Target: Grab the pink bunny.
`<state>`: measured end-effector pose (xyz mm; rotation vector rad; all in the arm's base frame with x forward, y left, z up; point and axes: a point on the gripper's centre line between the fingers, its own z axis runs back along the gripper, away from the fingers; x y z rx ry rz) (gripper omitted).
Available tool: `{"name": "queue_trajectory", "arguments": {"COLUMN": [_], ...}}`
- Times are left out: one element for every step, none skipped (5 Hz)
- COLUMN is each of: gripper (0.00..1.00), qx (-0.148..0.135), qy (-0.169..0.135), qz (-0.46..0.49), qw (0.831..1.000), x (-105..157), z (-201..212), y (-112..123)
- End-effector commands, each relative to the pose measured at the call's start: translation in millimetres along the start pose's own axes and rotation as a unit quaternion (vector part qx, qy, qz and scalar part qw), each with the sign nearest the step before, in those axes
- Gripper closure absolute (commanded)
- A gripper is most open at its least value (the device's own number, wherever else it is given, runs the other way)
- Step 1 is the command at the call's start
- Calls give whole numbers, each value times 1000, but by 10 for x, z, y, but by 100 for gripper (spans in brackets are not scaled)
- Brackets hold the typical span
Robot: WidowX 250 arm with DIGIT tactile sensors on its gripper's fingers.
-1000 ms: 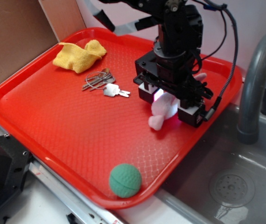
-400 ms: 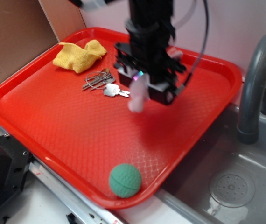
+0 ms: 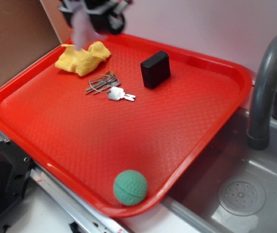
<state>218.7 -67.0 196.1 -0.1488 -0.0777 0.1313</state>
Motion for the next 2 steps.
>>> {"name": "queue_trajectory", "arguments": {"gripper": [100, 100], "qx": [30, 48], "qy": [-51, -47], "qz": [40, 25], "qw": [997, 997], "x": [-188, -154], "z": [473, 407], "y": [68, 11]}}
